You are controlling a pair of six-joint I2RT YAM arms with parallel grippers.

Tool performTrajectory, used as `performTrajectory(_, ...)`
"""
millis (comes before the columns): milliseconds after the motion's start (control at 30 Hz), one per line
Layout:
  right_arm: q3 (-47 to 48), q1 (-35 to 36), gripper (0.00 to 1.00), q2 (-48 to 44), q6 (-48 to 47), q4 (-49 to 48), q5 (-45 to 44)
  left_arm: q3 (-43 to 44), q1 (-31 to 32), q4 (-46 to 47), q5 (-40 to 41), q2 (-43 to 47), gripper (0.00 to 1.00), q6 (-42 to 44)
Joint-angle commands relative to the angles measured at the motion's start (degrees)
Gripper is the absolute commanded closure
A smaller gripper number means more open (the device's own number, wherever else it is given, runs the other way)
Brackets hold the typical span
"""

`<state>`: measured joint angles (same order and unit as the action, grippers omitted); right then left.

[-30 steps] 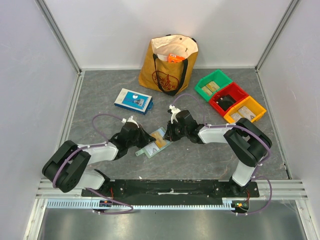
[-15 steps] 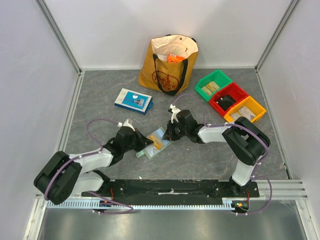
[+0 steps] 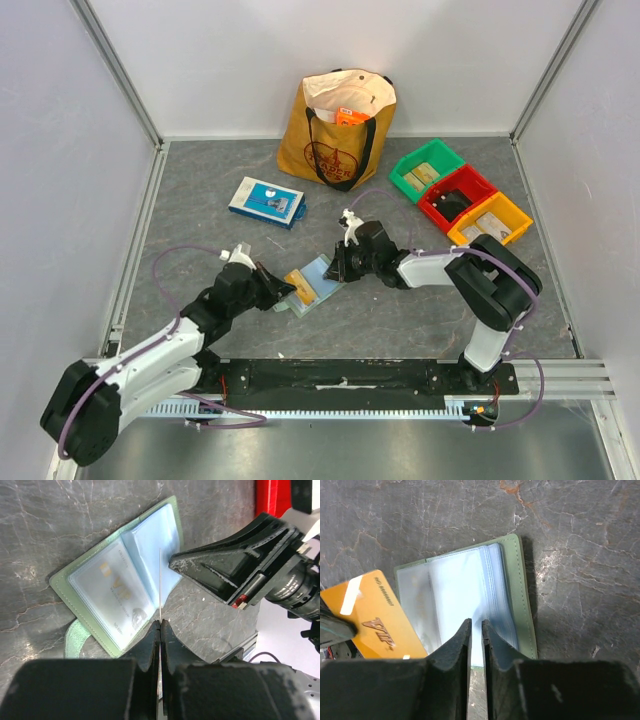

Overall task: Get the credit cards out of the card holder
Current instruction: Remove the credit card from the card holder, then place the credit card in the storage box.

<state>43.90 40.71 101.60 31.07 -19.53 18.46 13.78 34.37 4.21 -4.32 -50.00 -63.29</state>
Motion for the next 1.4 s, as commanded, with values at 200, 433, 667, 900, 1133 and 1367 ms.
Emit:
performTrajectory(200,-6.9,-0.2,0.48,-11.2,7.4,-7.3,0.5,-2.9,0.0,-1.8,4.1,16.1,0.98,1.3)
performTrajectory(433,-15.6,0.6,0.23,-16.8,24.3,-26.8,-1.0,-6.2,0.1,9.9,6.1,19.4,0.98,-3.2)
performTrajectory(667,-22.7,6.4,0.24,-16.7,32.9,-46.3,-9.3,-6.6,0.0,22.0,6.7,16.3,0.98,-6.8)
performTrajectory(900,-23.9,9.5,0.32,-11.2,37.1,-63.4,-12.8,-6.0,0.2,26.6,5.9,12.7,0.98,-9.2)
performTrajectory(1133,-22.5,9.6,0.36,-9.1,37.6,-64.5,-13.8,-6.6,0.2,28.5,5.5,12.9,0.98,-11.5)
performTrajectory(1367,-20.4,9.6,0.44,-8.5,36.9,-66.1,-13.1,-6.7,0.1,28.9,4.8,12.6,0.98,-12.6)
